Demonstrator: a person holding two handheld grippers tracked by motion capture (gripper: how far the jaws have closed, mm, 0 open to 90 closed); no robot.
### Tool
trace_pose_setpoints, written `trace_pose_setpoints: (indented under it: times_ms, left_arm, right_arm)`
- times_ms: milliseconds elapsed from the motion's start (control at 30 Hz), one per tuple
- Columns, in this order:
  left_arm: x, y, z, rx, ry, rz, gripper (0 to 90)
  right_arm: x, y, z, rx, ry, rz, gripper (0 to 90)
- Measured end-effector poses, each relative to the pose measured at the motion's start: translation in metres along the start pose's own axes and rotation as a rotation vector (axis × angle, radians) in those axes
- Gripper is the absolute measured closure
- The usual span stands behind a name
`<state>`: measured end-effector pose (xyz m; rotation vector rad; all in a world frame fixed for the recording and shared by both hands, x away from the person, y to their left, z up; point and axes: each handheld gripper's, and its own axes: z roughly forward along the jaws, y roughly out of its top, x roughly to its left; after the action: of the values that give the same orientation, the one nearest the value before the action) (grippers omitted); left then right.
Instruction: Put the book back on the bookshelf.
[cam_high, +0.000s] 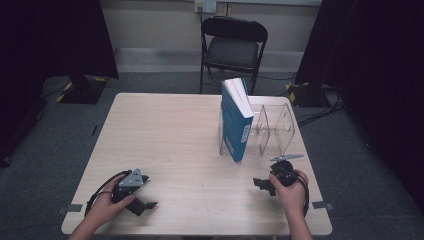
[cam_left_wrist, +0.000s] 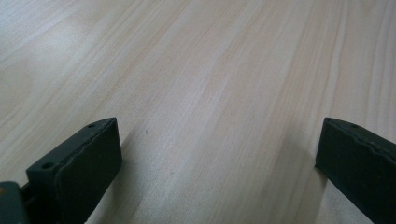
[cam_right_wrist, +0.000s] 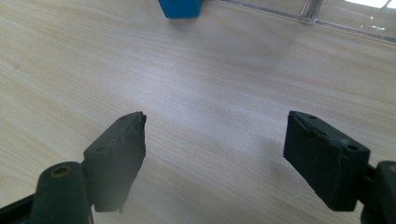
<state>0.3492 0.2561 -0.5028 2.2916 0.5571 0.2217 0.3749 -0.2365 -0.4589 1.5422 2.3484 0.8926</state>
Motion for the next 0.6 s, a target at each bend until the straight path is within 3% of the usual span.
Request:
trace_pose_setpoints:
  times_ms: [400,600]
  left_arm:
    - [0.0,0.0,0.0,-0.004,-0.005,-0.001,0.0]
    - [0.0,0.0,0.0,-0.002,-0.004,0.0,0.0]
  right_arm:
    - [-0.003,-0.012,0.007,0.006,-0.025,-0.006,20.5]
    - [-0.004,-0.018,0.012,-0.008,-0.042,-0.05,20.4]
